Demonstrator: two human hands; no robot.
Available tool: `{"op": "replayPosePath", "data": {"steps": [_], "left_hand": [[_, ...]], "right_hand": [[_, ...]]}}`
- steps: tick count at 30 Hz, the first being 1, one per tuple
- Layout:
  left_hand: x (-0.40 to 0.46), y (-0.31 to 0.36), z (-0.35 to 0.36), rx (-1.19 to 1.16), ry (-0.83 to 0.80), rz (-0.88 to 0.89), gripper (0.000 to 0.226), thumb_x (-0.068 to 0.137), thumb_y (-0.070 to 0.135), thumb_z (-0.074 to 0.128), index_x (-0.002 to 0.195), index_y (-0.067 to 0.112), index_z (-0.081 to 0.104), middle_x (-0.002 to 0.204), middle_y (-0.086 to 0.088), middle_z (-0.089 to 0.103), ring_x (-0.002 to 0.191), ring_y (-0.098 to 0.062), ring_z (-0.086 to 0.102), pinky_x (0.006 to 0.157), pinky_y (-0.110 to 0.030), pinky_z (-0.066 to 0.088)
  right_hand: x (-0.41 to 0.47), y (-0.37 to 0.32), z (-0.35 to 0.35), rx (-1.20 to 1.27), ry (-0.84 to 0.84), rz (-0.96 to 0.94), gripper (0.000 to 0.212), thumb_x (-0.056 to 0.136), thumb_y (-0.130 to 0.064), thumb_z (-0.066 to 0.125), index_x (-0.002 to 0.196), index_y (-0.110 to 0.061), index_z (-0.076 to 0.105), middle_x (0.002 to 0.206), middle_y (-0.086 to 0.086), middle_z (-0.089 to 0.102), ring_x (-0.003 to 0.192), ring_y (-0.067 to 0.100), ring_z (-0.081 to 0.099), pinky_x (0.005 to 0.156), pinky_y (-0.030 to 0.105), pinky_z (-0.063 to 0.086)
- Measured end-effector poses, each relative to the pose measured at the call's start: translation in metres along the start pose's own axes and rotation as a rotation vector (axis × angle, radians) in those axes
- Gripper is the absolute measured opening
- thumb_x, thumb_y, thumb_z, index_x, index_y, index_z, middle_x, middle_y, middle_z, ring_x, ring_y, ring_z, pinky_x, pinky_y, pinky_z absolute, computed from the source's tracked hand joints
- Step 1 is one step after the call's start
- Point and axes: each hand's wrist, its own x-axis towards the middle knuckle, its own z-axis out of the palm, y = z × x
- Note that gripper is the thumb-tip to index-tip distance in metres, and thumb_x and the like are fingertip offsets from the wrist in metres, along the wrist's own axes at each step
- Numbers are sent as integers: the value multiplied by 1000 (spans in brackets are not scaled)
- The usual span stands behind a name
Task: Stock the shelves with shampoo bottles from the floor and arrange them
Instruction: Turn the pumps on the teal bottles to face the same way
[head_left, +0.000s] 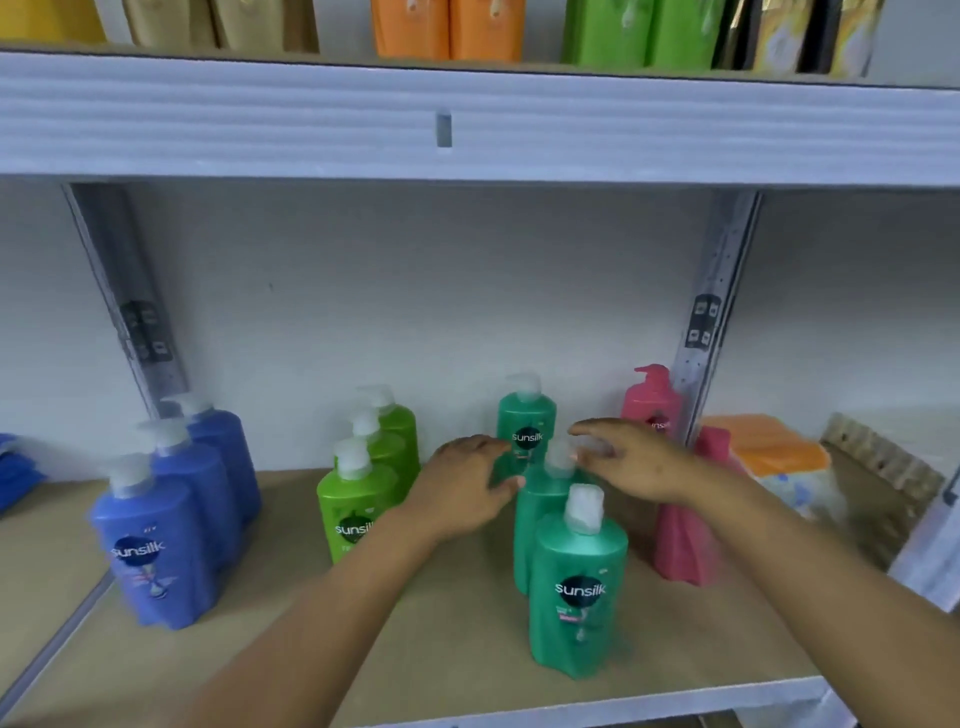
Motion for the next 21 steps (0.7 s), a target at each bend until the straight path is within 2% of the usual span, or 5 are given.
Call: {"op": "replayPosePath", "data": {"steps": [6,12,15,18,21], "left_hand": [[16,14,15,-21,-125,-136,75,75,63,34,139,25,42,139,-5,51,126,-26,48,104,-38,40],[27,13,24,-208,-151,-131,66,78,62,54,133,26,49,131,-1,59,117,-19,56,99,-36,45],[26,10,30,-304,-160,-109,63,78,60,61,131,28,51,127,2,60,110,-12,58,96,-33,48],[28,8,35,-356,-192,-77,63,82,44,69,137,25,45,132,4,56,109,-5,54,92,-21,43],[32,5,38,-383,-170,-72,64,81,43,71,136,25,45,132,3,57,112,-10,57,95,-25,45]], "right_hand": [[17,25,6,206,-115,-32,35,93,-36,57,125,-22,58,129,-1,60,113,14,57,100,31,44],[26,46,24,327,-168,-91,45,64,-66,67,106,-54,60,120,-15,64,109,6,61,99,37,48],[28,46,30,420,-179,-107,46,65,-57,77,108,-48,60,122,-15,64,112,5,60,102,39,47],[26,39,30,456,-198,-121,43,73,-39,78,112,-38,61,116,-24,65,110,-2,60,97,22,47],[32,40,30,459,-179,-134,45,77,-23,78,116,-34,59,116,-22,65,110,-3,60,92,17,46]]}}
